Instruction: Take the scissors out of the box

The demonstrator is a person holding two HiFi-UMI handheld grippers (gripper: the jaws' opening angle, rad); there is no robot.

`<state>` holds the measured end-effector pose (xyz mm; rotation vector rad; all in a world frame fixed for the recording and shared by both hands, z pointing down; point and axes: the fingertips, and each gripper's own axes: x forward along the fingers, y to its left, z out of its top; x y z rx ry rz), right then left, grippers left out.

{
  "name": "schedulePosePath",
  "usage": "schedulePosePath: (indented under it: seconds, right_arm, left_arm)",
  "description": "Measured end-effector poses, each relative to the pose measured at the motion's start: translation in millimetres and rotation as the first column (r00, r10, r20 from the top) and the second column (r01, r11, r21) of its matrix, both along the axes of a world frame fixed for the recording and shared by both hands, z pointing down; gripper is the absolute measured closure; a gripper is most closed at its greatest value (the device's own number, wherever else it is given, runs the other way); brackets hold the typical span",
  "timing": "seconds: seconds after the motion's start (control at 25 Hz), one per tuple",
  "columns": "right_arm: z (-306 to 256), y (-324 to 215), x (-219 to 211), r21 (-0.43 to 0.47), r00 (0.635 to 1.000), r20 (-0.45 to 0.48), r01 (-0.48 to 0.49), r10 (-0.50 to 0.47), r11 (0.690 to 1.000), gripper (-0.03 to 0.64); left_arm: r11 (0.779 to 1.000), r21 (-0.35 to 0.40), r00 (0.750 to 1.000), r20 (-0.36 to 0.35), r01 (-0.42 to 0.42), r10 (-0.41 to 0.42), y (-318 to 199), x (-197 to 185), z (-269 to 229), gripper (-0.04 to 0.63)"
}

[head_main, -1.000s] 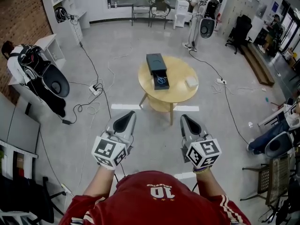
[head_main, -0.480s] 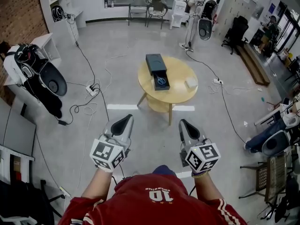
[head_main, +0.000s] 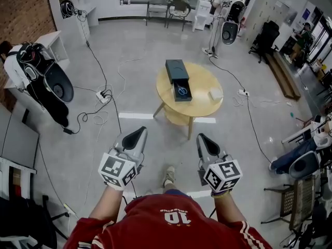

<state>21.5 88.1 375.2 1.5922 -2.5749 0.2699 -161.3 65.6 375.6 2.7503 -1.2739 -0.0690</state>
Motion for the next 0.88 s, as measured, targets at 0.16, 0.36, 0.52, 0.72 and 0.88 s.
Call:
schedulePosePath:
  seconds: [0.16, 0.36, 0.52, 0.72, 0.88]
  right_arm:
    - [7.3, -25.1, -3.6, 0.000, 1.000, -0.005, 0.025, -0.025, 1.000, 0.620]
    - [6.5, -67.7, 9.1, 0.013, 0.999, 0.002, 0.045, -0.045, 0.999, 0.620]
    - [2.0, -106.5, 14.6, 0.022, 0.998, 0.000, 0.064, -0.064, 0.998, 0.620]
    - [0.3, -148.2, 33.4, 0.034, 0.996, 0.005, 0.086, -0.086, 0.996, 0.620]
    - [8.9, -174.2, 55.4, 0.024, 0.995, 0.013, 0.096, -0.096, 0.995, 0.620]
  left_arm:
    - [1.000, -0.005, 1.000, 0.000, 0.008, -0.008, -19.7, 1.4, 3.9, 0.592]
    - [1.000, 0.016, 1.000, 0.005, 0.000, 0.000, -57.7, 21.2, -5.3, 0.592]
    - [0.999, 0.044, 1.000, 0.009, -0.021, 0.020, -94.4, 37.8, -21.7, 0.592]
    - [0.998, 0.055, 0.999, 0.001, -0.043, 0.043, -136.2, 70.4, -25.7, 0.592]
    - [0.997, 0.060, 0.999, 0.014, -0.047, 0.046, -162.4, 96.0, -21.0, 0.592]
